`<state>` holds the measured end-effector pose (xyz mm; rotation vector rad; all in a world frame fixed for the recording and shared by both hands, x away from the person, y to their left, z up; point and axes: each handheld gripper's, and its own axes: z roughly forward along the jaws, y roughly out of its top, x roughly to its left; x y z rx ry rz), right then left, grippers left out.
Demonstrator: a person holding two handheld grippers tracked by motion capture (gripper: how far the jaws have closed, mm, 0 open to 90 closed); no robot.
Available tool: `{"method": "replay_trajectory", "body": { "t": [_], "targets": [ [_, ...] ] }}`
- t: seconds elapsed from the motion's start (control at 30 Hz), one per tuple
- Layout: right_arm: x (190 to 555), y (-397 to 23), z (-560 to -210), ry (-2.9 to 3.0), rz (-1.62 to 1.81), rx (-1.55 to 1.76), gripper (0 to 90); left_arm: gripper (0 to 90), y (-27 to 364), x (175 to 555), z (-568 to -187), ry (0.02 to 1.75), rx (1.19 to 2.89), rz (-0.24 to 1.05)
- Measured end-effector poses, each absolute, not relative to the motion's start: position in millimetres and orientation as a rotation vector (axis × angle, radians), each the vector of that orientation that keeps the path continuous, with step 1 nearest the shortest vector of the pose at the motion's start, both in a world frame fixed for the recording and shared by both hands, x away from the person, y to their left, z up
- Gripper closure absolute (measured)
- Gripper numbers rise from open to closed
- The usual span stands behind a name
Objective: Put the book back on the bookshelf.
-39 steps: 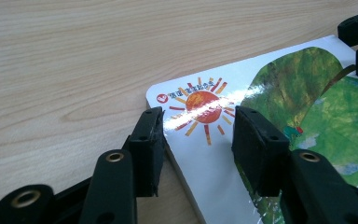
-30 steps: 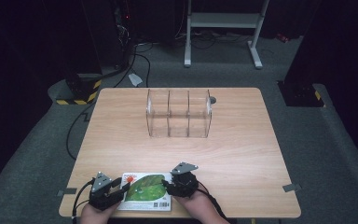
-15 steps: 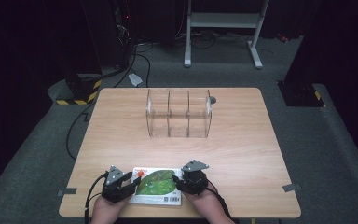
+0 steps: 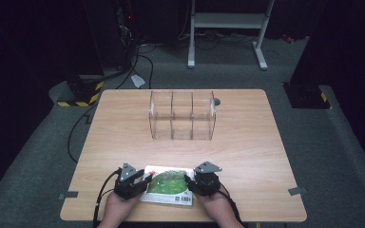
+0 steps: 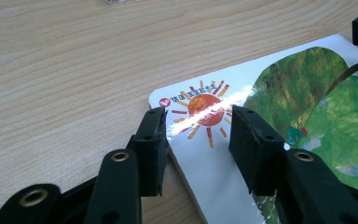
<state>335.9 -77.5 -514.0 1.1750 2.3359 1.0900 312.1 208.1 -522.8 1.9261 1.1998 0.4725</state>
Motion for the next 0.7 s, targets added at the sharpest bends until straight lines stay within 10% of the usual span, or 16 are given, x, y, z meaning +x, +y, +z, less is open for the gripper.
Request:
{"method": "replay_trajectory", "body": {
  "t": [0.7],
  "targets": [
    [308,-87,-519,2.413,1.172,1.300,33.7,37.5,211,295,-525,1.223,1.923,0.316]
  ]
}}
